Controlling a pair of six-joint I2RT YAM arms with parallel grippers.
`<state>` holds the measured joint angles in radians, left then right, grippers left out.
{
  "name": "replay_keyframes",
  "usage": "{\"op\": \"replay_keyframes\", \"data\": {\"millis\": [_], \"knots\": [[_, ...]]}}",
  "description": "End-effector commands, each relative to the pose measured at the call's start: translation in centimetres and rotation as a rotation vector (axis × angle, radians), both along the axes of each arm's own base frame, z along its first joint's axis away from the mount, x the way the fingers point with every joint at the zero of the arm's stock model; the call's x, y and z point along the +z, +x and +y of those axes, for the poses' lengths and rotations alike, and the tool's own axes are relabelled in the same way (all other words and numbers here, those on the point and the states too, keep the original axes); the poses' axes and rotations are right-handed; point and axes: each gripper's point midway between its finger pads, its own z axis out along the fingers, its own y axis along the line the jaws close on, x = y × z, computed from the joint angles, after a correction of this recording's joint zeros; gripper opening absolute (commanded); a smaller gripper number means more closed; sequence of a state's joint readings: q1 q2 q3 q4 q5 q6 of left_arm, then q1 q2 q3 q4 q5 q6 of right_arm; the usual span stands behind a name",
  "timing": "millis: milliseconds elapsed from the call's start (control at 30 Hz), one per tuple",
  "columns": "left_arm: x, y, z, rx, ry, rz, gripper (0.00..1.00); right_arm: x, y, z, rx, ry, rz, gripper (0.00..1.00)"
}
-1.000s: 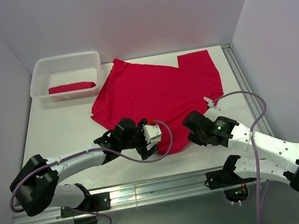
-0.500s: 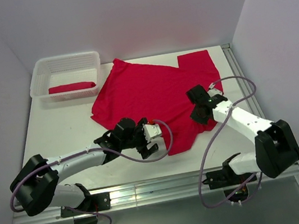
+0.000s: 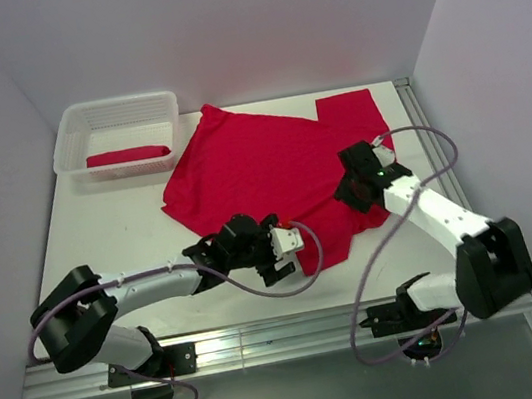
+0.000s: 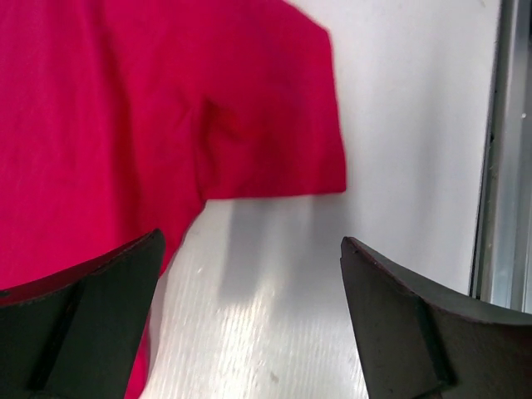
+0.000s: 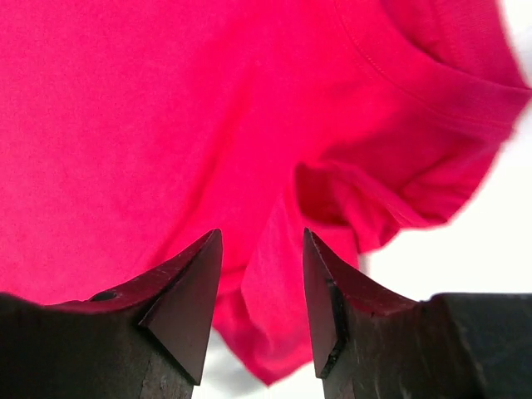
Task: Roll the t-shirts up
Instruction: Flatten the tshirt
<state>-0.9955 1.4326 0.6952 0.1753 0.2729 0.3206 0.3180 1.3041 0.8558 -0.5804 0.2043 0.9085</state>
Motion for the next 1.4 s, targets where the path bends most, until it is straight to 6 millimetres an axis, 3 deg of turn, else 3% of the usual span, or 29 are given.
{"op": "replay_keyframes", "data": {"millis": [0,133,333,433,600,733,800,900,1000,1067,1167,1200,1233,1300,1333,1367], "knots": [[1.3,-0.2,-2.9,-0.032,-0.035,-0.102,0.88,2.0,-1.5,-1.4,-0.016,-0.017,-0.065,0.51],[0.5,-2.1,-5.0,-0.09,-0.021,-0.127,0.82,3.0,-3.2,-2.0,-0.036,0.009,-0.108,0.51],[-1.9,-2.7,-6.9,-0.128,0.04,-0.128,0.82,3.4,-4.4,-2.4,-0.045,0.023,-0.133,0.51],[-2.8,-3.1,-7.7,-0.147,0.066,-0.128,0.74,3.7,-4.8,-2.4,-0.041,0.03,-0.137,0.51],[-5.2,-2.9,-8.8,-0.133,0.115,-0.092,0.45,4.9,-5.5,-2.7,-0.06,0.048,-0.189,0.5],[-7.0,-3.5,-8.3,-0.146,0.16,-0.052,0.24,6.0,-6.0,-3.2,-0.068,0.044,-0.216,0.5],[-7.4,-3.9,-8.3,-0.158,0.171,-0.03,0.03,6.4,-6.3,-3.5,-0.079,0.041,-0.226,0.5],[-6.5,-4.6,-8.0,-0.167,0.155,-0.003,0.0,6.6,-6.6,-3.5,-0.077,0.048,-0.235,0.5],[-4.2,-5.6,-7.9,-0.215,0.107,0.049,0.0,6.0,-6.8,-3.3,-0.059,0.053,-0.222,0.5],[-2.1,-5.3,-7.7,-0.218,0.065,0.119,0.0,5.5,-7.1,-3.3,-0.054,0.053,-0.209,0.5],[0.8,-2.9,-7.9,-0.199,-0.013,0.26,0.0,4.6,-7.4,-3.1,-0.045,0.061,-0.195,0.5],[1.0,-2.2,-7.6,-0.172,-0.017,0.319,0.0,4.5,-7.3,-2.9,-0.041,0.07,-0.2,0.5],[1.3,0.0,-7.6,-0.126,-0.025,0.354,0.0,4.4,-7.3,-2.8,-0.037,0.075,-0.2,0.5],[1.1,0.5,-7.6,-0.112,-0.025,0.478,0.0,3.8,-7.4,-2.2,-0.024,0.102,-0.192,0.5],[0.8,2.0,-7.7,-0.081,-0.031,0.555,0.0,3.6,-7.4,-2.0,-0.015,0.112,-0.19,0.5],[1.1,1.6,-7.8,-0.118,-0.048,0.629,0.0,3.2,-7.6,-1.9,-0.014,0.119,-0.181,0.5]]}}
